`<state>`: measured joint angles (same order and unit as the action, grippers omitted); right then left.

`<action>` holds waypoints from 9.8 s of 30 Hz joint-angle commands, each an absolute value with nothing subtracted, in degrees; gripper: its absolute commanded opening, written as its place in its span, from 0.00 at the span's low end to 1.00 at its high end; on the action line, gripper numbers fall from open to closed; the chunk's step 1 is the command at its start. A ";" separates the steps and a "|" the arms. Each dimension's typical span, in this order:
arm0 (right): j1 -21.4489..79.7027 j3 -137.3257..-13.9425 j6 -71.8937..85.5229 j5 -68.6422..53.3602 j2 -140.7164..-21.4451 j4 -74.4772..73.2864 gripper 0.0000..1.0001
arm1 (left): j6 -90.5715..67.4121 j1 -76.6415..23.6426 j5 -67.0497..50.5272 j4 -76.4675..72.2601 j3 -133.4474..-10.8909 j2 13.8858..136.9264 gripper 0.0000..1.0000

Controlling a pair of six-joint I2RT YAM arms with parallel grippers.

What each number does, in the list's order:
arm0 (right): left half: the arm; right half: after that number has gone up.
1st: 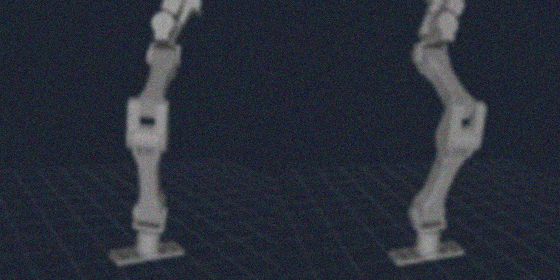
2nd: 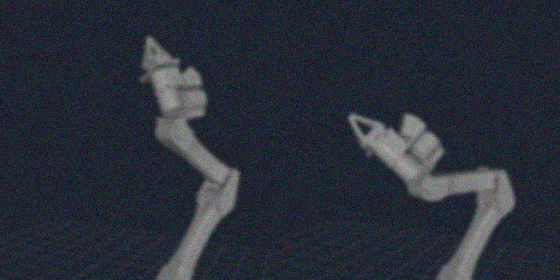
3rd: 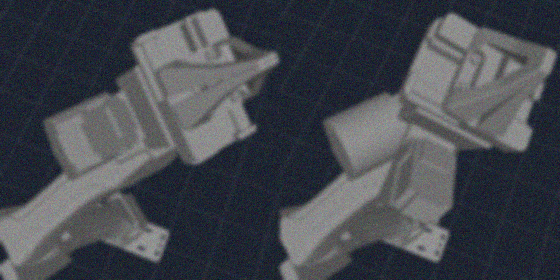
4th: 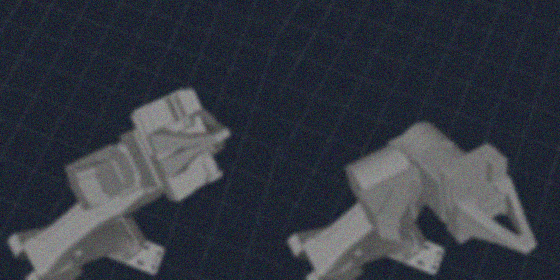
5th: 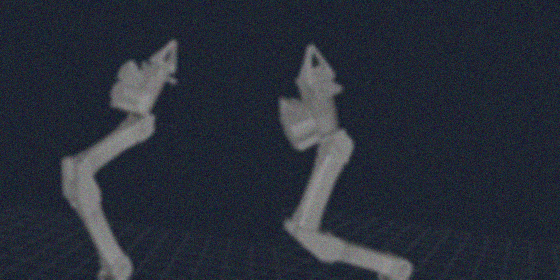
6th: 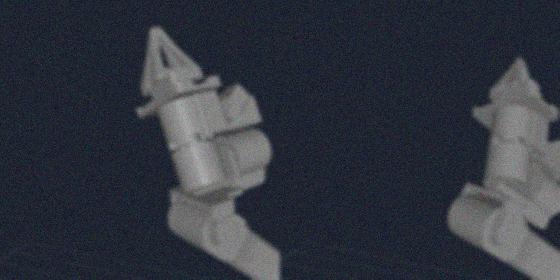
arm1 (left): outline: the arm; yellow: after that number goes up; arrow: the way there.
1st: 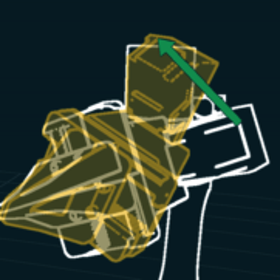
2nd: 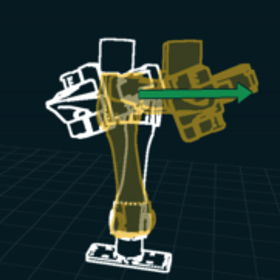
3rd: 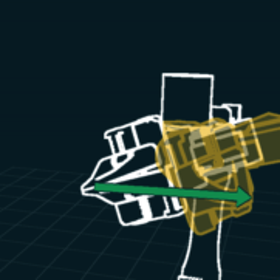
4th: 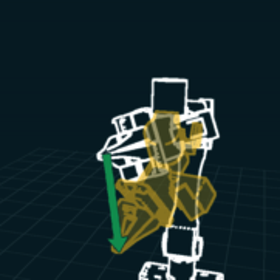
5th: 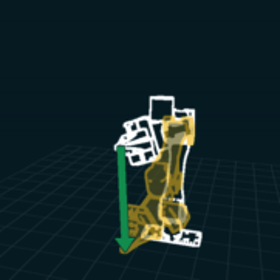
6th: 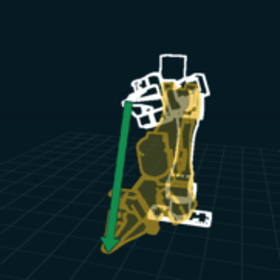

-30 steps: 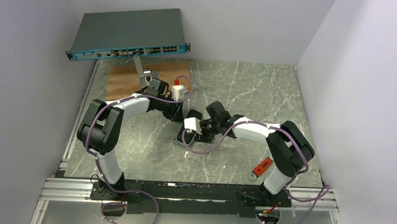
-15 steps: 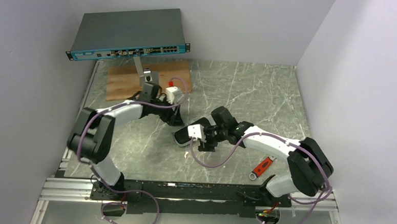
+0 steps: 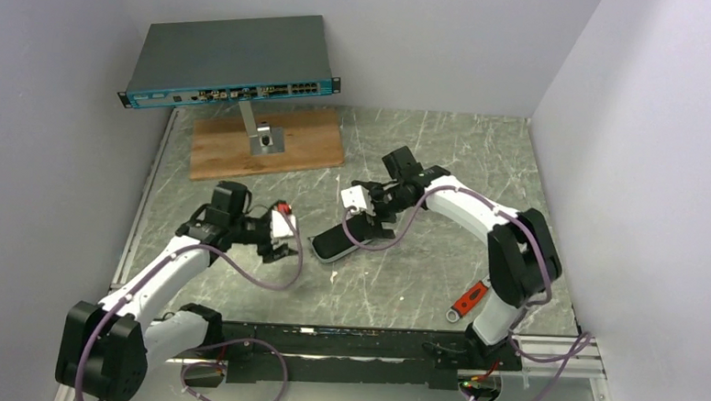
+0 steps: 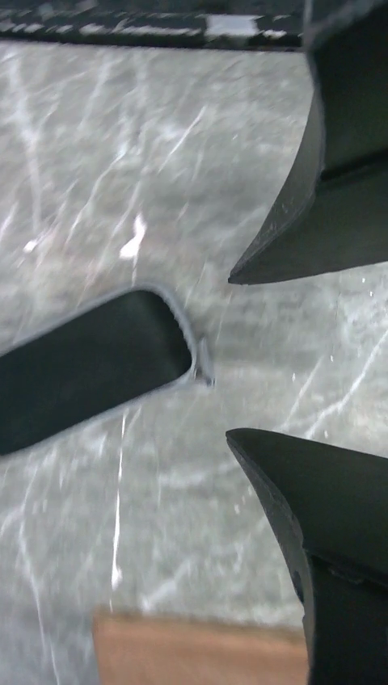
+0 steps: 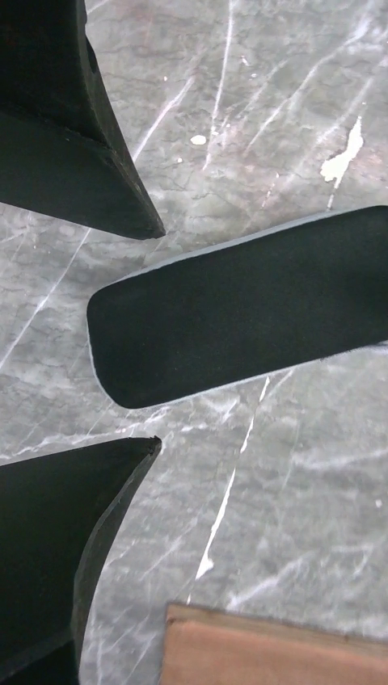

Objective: Open the umbrella

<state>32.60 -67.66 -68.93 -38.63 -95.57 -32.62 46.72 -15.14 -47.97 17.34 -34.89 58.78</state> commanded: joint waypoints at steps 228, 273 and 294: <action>0.31 -60.48 -36.58 -49.94 -91.26 -31.55 0.80 | 18.91 -43.24 -30.75 -21.82 -42.21 98.43 0.00; 15.09 -51.84 -44.63 -27.02 -96.47 -20.28 0.82 | 10.64 -51.48 -30.74 -25.90 -36.07 93.21 0.00; 4.85 -63.73 -48.15 -44.33 -96.32 -49.53 0.85 | 13.91 -37.49 -31.91 -24.48 -47.61 102.24 0.00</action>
<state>4.67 -59.70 -46.57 -42.89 -96.88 -46.76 10.83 -37.71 -28.05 -24.53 -44.75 100.99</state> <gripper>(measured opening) 0.842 0.009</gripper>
